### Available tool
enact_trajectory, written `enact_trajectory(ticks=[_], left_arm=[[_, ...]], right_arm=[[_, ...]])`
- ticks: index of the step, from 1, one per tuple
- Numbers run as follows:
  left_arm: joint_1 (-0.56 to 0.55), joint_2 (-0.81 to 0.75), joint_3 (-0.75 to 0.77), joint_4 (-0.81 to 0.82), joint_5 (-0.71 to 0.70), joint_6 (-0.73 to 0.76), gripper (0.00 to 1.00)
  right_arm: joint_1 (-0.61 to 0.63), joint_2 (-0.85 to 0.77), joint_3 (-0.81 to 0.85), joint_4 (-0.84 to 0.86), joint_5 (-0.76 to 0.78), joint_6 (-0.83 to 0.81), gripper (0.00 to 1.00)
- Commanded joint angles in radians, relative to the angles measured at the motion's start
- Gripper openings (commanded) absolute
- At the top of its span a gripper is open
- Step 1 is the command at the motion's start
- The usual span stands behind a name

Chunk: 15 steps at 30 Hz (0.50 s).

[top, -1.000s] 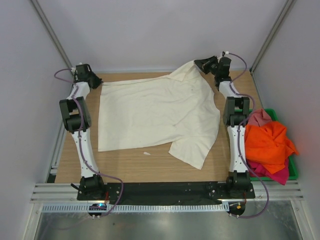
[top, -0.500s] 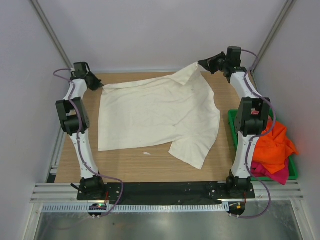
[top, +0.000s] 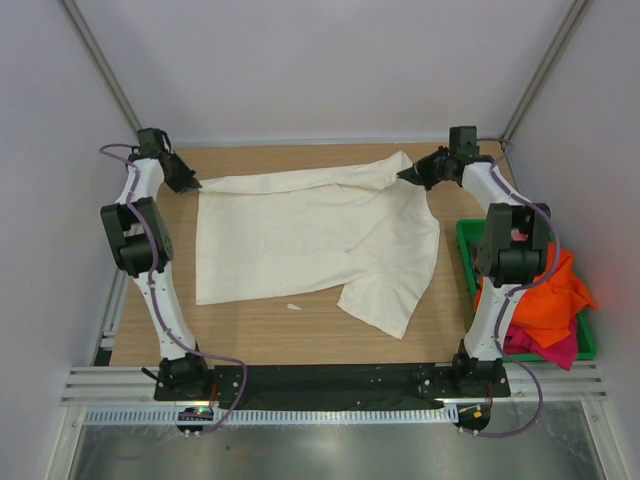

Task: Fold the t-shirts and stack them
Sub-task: Fold the tshirt

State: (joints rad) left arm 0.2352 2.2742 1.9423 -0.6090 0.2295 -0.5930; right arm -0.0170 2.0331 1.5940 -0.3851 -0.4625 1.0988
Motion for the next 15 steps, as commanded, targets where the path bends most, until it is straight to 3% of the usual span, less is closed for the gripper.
enact_trajectory(ticks=[1,15], left_arm=[[0.007,-0.084,-0.032,-0.048,0.047,0.032,0.00],[0.007,-0.059,-0.028,-0.144,0.022,0.108,0.00]], right_arm=[[-0.003,-0.134,0.009,-0.001,0.021,-0.045,0.01],[-0.011,-0.221,-0.091,-0.038,0.028,-0.054,0.01]])
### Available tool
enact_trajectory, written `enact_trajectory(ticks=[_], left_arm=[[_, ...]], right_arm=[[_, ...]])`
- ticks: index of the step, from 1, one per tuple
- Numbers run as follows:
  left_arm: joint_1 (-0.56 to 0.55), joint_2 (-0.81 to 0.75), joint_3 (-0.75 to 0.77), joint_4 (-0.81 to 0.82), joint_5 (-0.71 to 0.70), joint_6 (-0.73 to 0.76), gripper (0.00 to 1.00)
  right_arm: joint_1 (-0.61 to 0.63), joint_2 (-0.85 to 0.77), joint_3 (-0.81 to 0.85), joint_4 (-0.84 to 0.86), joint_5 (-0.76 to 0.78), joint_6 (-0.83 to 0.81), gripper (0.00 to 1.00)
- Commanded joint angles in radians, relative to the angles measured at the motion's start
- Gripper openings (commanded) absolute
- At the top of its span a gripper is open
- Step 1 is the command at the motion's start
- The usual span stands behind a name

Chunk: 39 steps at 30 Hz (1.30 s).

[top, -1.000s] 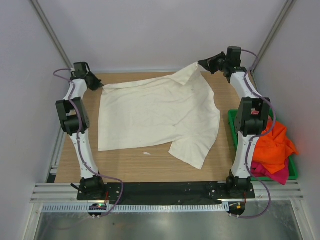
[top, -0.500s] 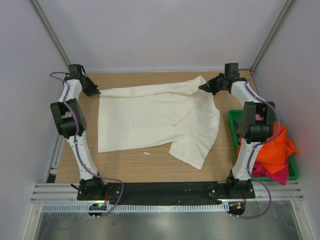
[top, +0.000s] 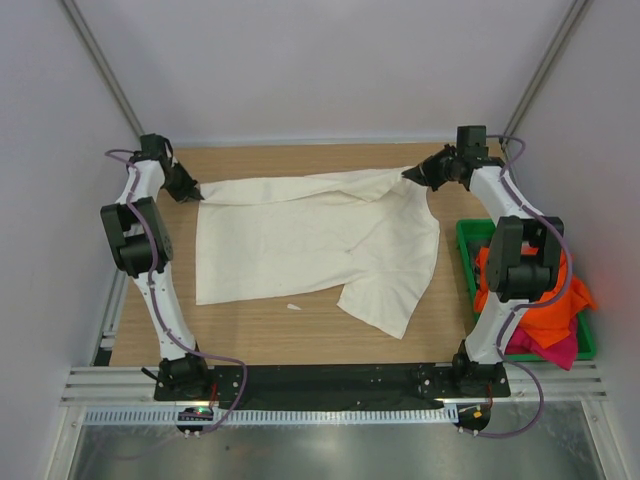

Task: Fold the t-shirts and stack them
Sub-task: Fold the tshirt

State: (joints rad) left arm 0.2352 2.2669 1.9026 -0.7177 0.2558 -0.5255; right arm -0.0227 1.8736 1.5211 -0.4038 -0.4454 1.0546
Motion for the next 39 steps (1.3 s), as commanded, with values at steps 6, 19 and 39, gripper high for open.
enact_trajectory(ticks=[6,19,39], left_arm=[[0.009,-0.053,0.009,-0.075,-0.039,0.070,0.00],[0.009,-0.041,0.058,-0.170,-0.060,0.107,0.00],[0.007,-0.027,-0.028,-0.161,-0.049,0.104,0.00]], right_arm=[[-0.005,-0.076,-0.030,-0.056,0.036,-0.048,0.01],[-0.010,-0.111,-0.022,-0.138,0.085,-0.142,0.01],[-0.010,-0.087,-0.082,-0.136,0.097,-0.177,0.01]])
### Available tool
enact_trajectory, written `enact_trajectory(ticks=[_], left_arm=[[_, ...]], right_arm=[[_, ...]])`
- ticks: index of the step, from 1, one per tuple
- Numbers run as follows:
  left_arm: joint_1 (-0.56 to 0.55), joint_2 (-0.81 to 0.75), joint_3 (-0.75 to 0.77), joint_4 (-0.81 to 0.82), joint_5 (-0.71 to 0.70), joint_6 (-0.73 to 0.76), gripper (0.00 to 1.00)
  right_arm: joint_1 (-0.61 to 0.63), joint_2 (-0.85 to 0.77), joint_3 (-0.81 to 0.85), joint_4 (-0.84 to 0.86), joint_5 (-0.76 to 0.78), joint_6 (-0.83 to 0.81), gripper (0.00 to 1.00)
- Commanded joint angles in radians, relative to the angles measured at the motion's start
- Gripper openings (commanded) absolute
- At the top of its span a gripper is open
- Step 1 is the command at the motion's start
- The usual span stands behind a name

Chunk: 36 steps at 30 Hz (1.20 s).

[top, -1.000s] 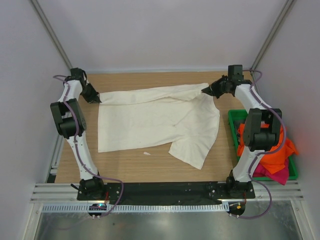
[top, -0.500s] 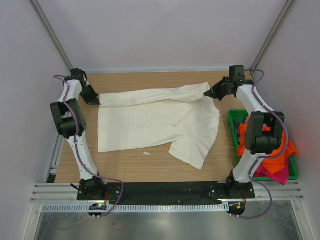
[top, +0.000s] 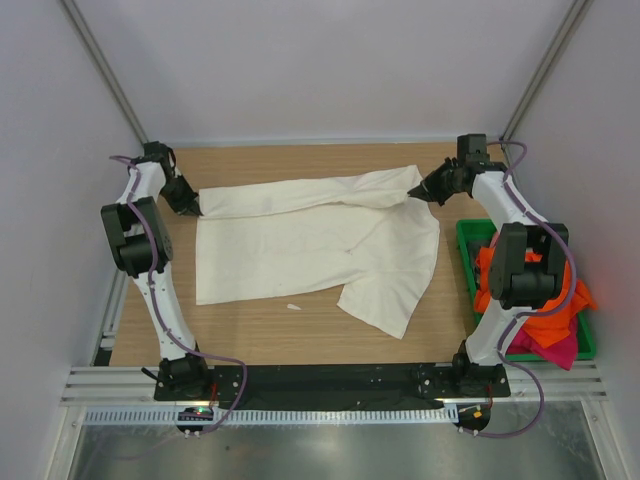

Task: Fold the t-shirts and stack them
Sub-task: Fold the tshirt

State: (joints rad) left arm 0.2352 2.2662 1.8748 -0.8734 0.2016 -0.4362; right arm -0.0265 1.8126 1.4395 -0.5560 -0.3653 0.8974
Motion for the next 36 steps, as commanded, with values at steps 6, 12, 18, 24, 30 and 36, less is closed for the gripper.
enact_trajectory(ticks=[6,12,18,24,30,36], left_arm=[[0.009,-0.022,-0.011,-0.010,-0.013,0.022,0.00],[0.009,-0.023,-0.008,-0.012,-0.025,0.019,0.00],[0.009,-0.034,-0.016,-0.022,-0.045,0.014,0.00],[0.007,-0.027,-0.052,-0.013,-0.059,0.010,0.00],[0.007,-0.023,-0.045,-0.015,-0.061,0.005,0.00],[0.007,-0.022,-0.055,-0.013,-0.045,-0.003,0.00]], right_arm=[[-0.006,-0.018,-0.005,0.016,0.023,-0.031,0.01],[-0.004,-0.027,-0.030,0.007,0.028,-0.040,0.01],[-0.006,-0.032,-0.025,-0.001,0.045,-0.052,0.01],[-0.001,-0.032,-0.063,0.011,0.042,-0.045,0.01],[0.004,-0.055,-0.080,-0.001,0.054,-0.052,0.01],[0.005,-0.070,-0.106,-0.007,0.066,-0.057,0.01]])
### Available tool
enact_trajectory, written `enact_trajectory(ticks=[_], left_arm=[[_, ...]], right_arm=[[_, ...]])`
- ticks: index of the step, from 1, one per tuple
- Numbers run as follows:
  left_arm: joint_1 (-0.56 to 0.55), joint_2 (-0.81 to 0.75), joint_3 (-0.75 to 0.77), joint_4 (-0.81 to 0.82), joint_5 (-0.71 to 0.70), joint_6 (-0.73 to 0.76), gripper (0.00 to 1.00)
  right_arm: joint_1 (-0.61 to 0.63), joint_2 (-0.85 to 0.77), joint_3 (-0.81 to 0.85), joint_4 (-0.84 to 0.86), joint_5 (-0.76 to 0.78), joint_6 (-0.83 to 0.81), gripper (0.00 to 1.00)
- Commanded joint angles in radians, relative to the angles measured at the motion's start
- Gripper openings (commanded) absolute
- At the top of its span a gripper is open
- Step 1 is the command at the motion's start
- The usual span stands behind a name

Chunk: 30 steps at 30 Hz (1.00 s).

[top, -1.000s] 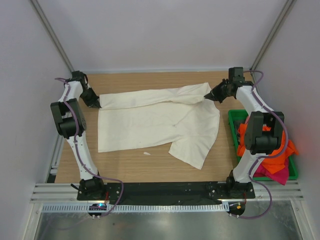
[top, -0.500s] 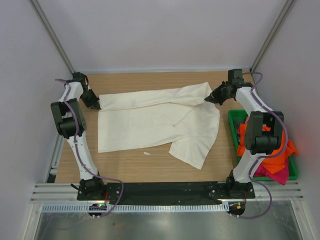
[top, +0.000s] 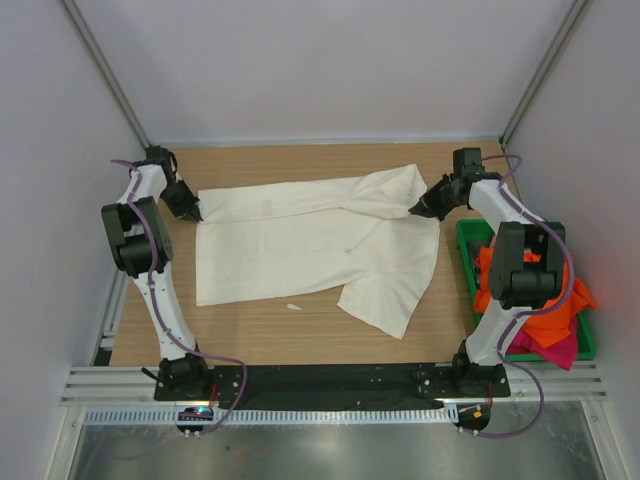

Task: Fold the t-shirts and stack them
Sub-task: Fold the tshirt

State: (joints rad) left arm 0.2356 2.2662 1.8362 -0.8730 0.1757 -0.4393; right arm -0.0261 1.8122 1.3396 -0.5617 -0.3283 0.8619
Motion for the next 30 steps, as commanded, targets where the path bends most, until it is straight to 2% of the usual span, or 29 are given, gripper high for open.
enact_trajectory(ticks=[1,12,30], left_arm=[[0.005,-0.025,-0.023,-0.012,-0.021,-0.001,0.00],[0.005,-0.059,-0.040,-0.006,-0.018,-0.013,0.00],[0.007,-0.039,-0.058,-0.014,-0.022,-0.019,0.00]], right_arm=[[0.005,-0.074,-0.005,-0.003,0.031,-0.023,0.01],[0.005,-0.060,0.056,-0.015,0.055,-0.041,0.01],[0.005,-0.031,0.044,-0.017,0.055,-0.049,0.03]])
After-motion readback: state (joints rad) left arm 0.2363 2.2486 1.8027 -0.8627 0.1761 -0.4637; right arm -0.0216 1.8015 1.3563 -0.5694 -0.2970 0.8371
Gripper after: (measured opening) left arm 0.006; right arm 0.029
